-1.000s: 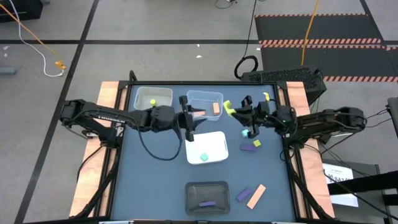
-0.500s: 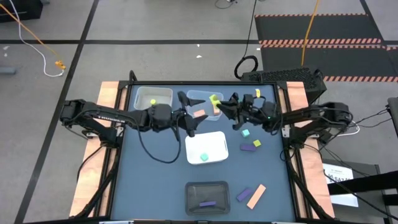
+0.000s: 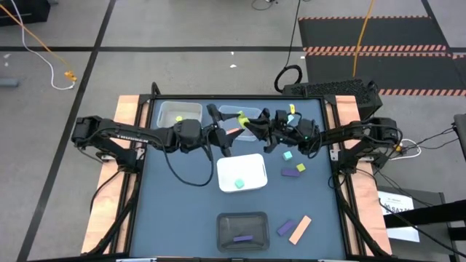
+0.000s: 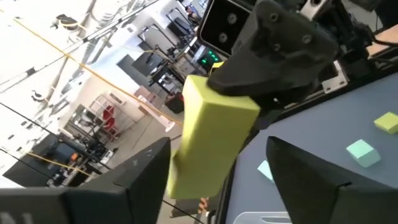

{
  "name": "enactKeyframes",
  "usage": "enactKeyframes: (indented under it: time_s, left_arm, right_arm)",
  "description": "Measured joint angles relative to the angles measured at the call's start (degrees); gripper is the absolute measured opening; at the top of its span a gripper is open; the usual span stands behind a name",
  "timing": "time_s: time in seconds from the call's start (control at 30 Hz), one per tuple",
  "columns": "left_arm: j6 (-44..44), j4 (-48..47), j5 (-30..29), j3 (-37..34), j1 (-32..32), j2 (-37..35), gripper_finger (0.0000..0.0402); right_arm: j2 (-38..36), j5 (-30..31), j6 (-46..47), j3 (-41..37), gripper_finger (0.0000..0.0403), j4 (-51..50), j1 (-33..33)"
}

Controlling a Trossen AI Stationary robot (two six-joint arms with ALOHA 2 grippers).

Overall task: Sort & place blocks by color
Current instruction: Put the top light green block into the gray bin

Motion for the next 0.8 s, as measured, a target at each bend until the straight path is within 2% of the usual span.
enactKeyframes:
  time_s: [0.27, 0.37, 0.57, 0.8]
  left_arm:
    - [-1.7, 0.3, 1.6, 0.0, 2.7, 0.0, 0.0167]
    - [-2.0, 0.0, 3.5, 0.0, 3.2, 0.0, 0.0143]
    - [-2.1, -0.5, 4.5, 0.0, 3.1, 0.0, 0.0141]
    - [-4.9, -1.2, 4.7, 0.0, 3.1, 0.0, 0.0129]
  right_arm:
    - [0.0, 1.2, -0.8, 0.0, 0.0039, 0.0, 1.3]
    - [-0.1, 1.4, -0.6, 0.0, 0.0040, -0.2, 1.2]
    - [-0.1, 0.2, 0.1, 0.0, 0.0068, -1.1, 1.2]
    - [-0.4, -0.8, 0.2, -0.1, 0.0138, -3.7, 0.5]
